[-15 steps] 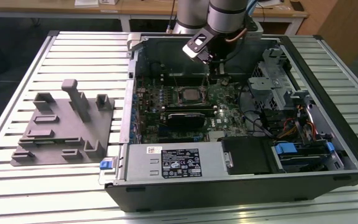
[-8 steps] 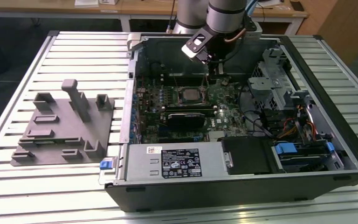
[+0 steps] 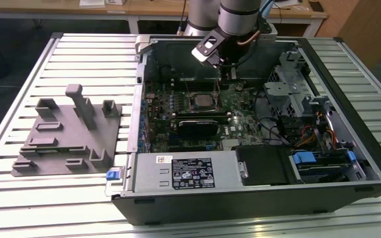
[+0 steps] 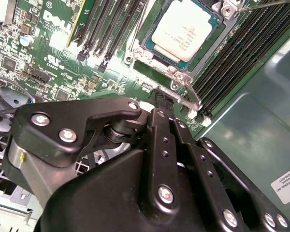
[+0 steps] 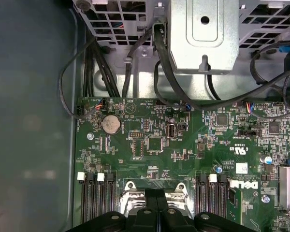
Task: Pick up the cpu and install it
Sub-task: 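Close the cpu cover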
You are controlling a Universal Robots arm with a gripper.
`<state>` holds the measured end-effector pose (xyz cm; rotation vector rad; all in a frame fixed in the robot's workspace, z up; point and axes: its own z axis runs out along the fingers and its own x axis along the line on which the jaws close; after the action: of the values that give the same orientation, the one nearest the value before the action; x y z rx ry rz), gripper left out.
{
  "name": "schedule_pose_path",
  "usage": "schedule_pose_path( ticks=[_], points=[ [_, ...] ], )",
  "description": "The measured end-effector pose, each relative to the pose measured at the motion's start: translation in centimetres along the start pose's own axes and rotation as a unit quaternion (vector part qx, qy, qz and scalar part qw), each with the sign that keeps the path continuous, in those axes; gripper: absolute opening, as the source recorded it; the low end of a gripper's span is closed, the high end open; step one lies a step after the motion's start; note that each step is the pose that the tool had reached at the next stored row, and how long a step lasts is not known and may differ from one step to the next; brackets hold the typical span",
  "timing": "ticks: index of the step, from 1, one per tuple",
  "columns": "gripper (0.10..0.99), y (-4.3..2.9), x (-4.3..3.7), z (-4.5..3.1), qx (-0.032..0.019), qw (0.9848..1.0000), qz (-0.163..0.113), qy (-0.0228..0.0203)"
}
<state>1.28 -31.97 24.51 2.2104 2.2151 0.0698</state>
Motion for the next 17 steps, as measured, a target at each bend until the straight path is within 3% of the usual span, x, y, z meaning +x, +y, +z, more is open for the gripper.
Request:
schedule_pose_path(
  ticks=[17],
  points=[
    [0.106,-1.26,-0.04,0.40,0.0000,1.0000,0.000,0.0000]
  ],
)
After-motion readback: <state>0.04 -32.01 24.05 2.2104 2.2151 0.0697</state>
